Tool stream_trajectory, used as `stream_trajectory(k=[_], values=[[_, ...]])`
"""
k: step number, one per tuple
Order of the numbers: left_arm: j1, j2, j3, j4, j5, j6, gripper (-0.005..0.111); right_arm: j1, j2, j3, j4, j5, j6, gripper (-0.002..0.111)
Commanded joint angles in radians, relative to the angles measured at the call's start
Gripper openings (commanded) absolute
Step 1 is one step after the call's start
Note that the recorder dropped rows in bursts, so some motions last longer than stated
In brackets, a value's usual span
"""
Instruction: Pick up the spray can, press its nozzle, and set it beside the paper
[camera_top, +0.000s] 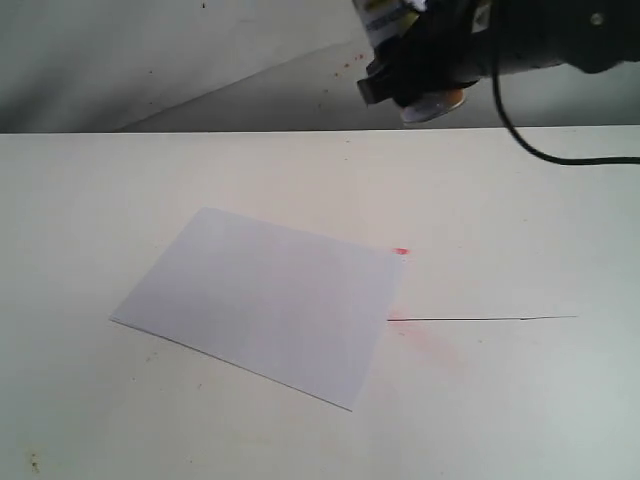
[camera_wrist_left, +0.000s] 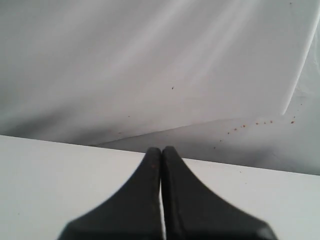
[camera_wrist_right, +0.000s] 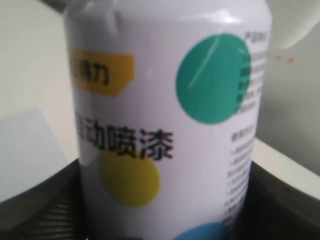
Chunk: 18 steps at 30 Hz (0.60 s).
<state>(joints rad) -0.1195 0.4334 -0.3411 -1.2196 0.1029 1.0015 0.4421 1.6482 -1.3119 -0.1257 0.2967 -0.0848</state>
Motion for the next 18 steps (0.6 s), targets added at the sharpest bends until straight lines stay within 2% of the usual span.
stream_trajectory(k=[1,11,18], values=[[-0.001,-0.094,0.076,0.0,-0.009,-0.01,0.0,-0.05,-0.099,0.15,0.061,-0.225,0.004,0.0],[-0.001,-0.13,0.222,0.006,0.012,-0.007,0.0,-0.061,-0.275,0.573,0.067,-0.711,0.043,0.0],[-0.001,-0.13,0.265,0.003,0.009,-0.007,0.0,-0.061,-0.329,0.743,0.096,-0.962,0.07,0.0]])
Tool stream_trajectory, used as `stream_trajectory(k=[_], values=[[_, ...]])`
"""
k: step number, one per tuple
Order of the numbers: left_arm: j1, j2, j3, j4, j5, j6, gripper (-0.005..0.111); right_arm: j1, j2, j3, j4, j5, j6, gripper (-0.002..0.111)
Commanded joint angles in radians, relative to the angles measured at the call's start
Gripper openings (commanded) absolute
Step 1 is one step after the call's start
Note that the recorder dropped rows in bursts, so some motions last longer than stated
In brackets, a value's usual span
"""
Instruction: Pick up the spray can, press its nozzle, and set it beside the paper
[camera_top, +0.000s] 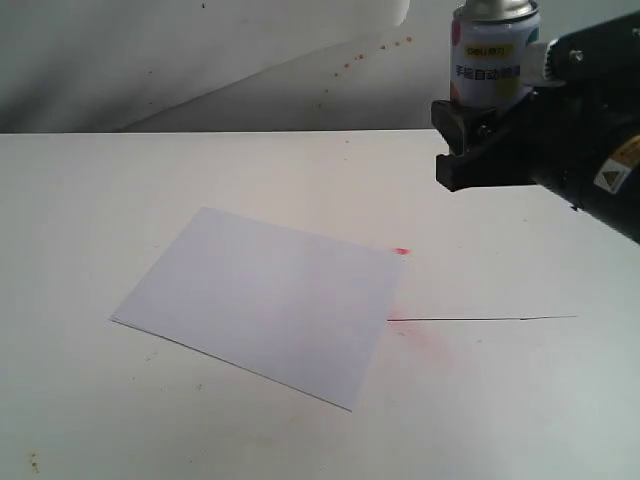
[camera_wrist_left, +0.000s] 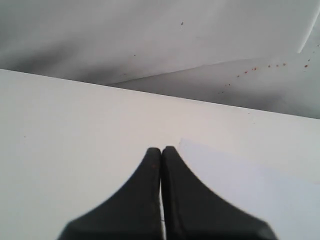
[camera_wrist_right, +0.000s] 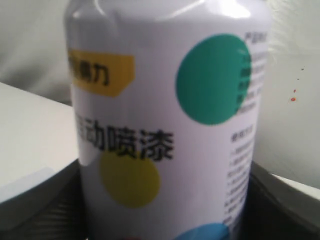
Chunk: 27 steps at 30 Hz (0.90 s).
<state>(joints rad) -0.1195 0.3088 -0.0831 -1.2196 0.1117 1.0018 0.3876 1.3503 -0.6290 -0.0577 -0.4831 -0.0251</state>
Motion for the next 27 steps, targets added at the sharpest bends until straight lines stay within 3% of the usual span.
stream_trajectory(k=[1,9,12,14,23,27], values=[[-0.001,-0.006,0.007,-0.006,-0.003,-0.008,0.0,-0.006,-0.031,0.07,0.029,-0.192,0.01,0.0],[-0.001,-0.006,0.007,-0.005,-0.003,-0.002,0.0,-0.006,-0.031,0.069,0.05,-0.191,-0.056,0.0],[-0.001,-0.006,0.007,-0.005,-0.003,-0.002,0.0,-0.006,-0.031,0.069,0.252,-0.197,-0.217,0.0],[-0.001,-0.006,0.007,-0.005,-0.003,-0.002,0.0,-0.006,-0.017,0.069,0.285,-0.246,-0.267,0.0],[-0.001,-0.006,0.007,-0.005,-0.003,0.001,0.0,-0.008,0.281,0.069,0.279,-0.537,-0.259,0.0],[-0.001,-0.006,0.007,-0.005,-0.003,0.001,0.0,-0.089,0.395,0.068,0.254,-0.566,-0.121,0.0]])
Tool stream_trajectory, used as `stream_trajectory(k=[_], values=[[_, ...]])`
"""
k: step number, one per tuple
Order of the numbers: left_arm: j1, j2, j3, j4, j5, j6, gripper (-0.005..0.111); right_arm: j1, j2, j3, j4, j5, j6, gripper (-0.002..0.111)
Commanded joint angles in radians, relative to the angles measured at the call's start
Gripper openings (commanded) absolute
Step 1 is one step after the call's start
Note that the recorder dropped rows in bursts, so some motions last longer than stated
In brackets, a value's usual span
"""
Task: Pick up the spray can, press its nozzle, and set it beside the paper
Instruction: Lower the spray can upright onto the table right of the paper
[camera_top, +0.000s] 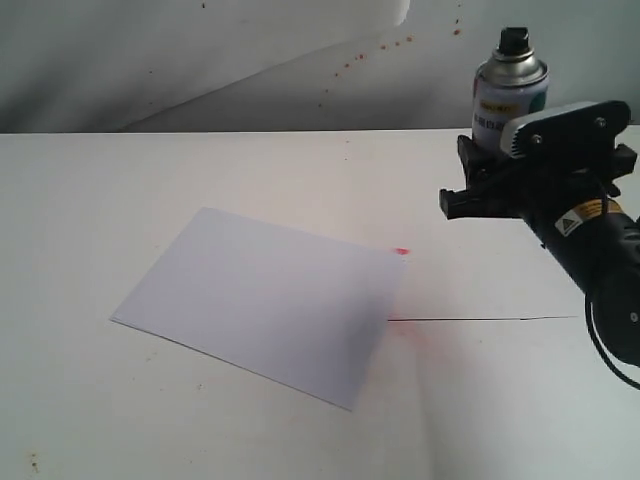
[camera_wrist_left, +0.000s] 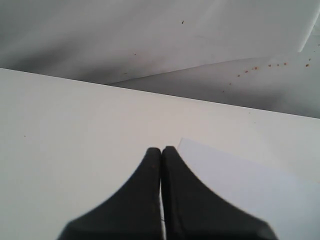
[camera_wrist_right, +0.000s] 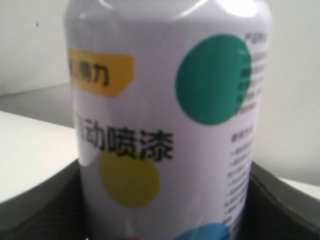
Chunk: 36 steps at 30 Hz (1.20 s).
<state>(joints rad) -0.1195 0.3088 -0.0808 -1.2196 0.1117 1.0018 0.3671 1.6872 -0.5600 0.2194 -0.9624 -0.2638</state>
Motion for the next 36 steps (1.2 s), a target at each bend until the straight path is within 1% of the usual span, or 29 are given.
stream_trajectory(k=[1,3,6,10,17,23,26,30,36], values=[[-0.001,-0.006,0.005,-0.005,-0.003,0.001,0.0,-0.091,0.069,-0.001,-0.042,-0.091,0.145,0.0],[-0.001,-0.006,0.005,-0.005,-0.003,0.001,0.0,-0.129,0.086,-0.001,-0.086,-0.093,0.177,0.0],[-0.001,-0.006,0.005,-0.005,-0.003,0.001,0.0,-0.171,0.117,-0.012,-0.219,-0.087,0.226,0.0],[-0.001,-0.006,0.005,-0.005,-0.003,0.001,0.0,-0.196,0.188,-0.099,-0.408,-0.019,0.278,0.0],[-0.001,-0.006,0.005,-0.005,-0.003,0.001,0.0,-0.21,0.291,-0.174,-0.411,0.006,0.291,0.0],[-0.001,-0.006,0.005,-0.005,-0.003,0.001,0.0,-0.241,0.386,-0.245,-0.515,-0.015,0.377,0.0],[-0.001,-0.006,0.005,-0.005,-0.003,0.001,0.0,-0.241,0.422,-0.281,-0.534,-0.069,0.377,0.0],[-0.001,-0.006,0.005,-0.005,-0.003,0.001,0.0,-0.241,0.489,-0.348,-0.633,-0.072,0.405,0.0],[-0.001,-0.006,0.005,-0.005,-0.003,0.001,0.0,-0.241,0.551,-0.409,-0.639,-0.073,0.405,0.0]])
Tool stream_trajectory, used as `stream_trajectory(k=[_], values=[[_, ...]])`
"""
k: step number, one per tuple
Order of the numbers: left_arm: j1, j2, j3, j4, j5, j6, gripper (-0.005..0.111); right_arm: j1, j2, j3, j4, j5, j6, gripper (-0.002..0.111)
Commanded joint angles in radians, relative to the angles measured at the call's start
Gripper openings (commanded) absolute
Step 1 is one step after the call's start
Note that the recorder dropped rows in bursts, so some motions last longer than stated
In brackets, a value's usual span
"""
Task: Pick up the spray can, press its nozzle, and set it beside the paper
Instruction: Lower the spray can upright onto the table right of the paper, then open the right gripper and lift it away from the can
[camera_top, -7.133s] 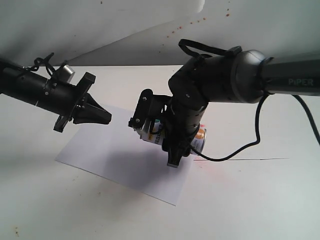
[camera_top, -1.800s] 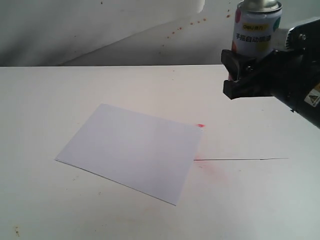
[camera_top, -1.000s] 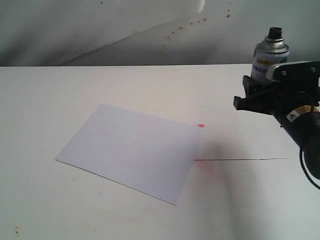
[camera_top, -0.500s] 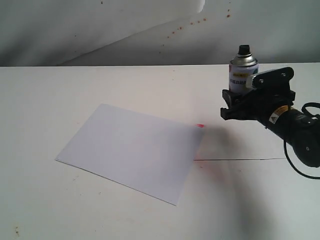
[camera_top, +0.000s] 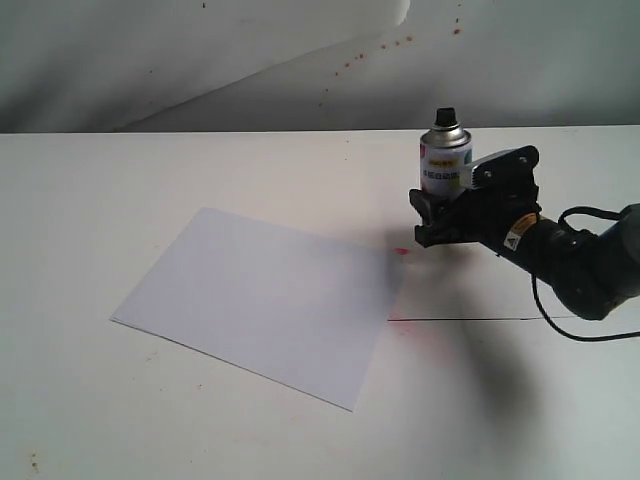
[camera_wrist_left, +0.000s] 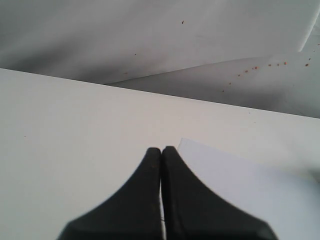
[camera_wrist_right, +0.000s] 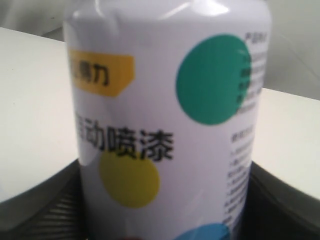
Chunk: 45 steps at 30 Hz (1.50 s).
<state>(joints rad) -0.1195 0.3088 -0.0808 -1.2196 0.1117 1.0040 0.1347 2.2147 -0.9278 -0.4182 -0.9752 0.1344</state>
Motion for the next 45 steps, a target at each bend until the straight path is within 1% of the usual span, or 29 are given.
stream_trajectory(k=[1,6,11,13,16,19,20,23,24,26,29,35,37,41,45], values=[[-0.001,-0.006,0.005,-0.005,-0.003,-0.002,0.0,-0.009,0.043,-0.063,-0.007,-0.062,0.007,0.0],[-0.001,-0.006,0.005,-0.005,-0.003,-0.002,0.0,-0.009,0.101,-0.125,-0.05,-0.115,0.007,0.0],[-0.001,-0.006,0.005,-0.005,-0.003,-0.002,0.0,-0.009,0.136,-0.156,-0.053,-0.113,0.007,0.0],[-0.001,-0.006,0.005,-0.005,-0.003,-0.002,0.0,-0.009,0.143,-0.156,-0.053,-0.123,0.005,0.004],[-0.001,-0.006,0.005,-0.005,-0.003,-0.002,0.0,-0.01,0.152,-0.157,-0.03,-0.131,0.005,0.018],[-0.001,-0.006,0.005,-0.005,-0.003,-0.002,0.0,-0.01,0.154,-0.157,-0.026,-0.131,0.005,0.039],[-0.001,-0.006,0.005,-0.005,-0.003,-0.002,0.0,-0.01,0.154,-0.157,-0.026,-0.133,0.005,0.05],[-0.001,-0.006,0.005,-0.005,-0.003,-0.002,0.0,-0.008,0.154,-0.157,-0.004,-0.137,0.005,0.077],[-0.001,-0.006,0.005,-0.005,-0.003,-0.002,0.0,-0.008,0.154,-0.157,0.014,-0.137,0.005,0.084],[-0.001,-0.006,0.005,-0.005,-0.003,-0.002,0.0,-0.008,0.154,-0.157,0.044,-0.137,0.005,0.092],[-0.001,-0.006,0.005,-0.005,-0.003,-0.002,0.0,-0.008,0.154,-0.157,0.038,-0.135,0.005,0.095],[-0.001,-0.006,0.005,-0.005,-0.003,-0.002,0.0,-0.005,0.124,-0.157,-0.053,-0.135,0.005,0.095],[-0.001,-0.006,0.005,-0.005,-0.003,-0.002,0.0,-0.005,0.089,-0.157,-0.064,-0.097,0.005,0.095],[-0.001,-0.006,0.005,-0.005,-0.003,-0.002,0.0,-0.007,-0.017,-0.157,-0.068,0.037,-0.003,0.095],[-0.001,-0.006,0.005,-0.005,-0.003,-0.002,0.0,-0.009,-0.152,-0.157,-0.068,0.067,-0.006,0.095]])
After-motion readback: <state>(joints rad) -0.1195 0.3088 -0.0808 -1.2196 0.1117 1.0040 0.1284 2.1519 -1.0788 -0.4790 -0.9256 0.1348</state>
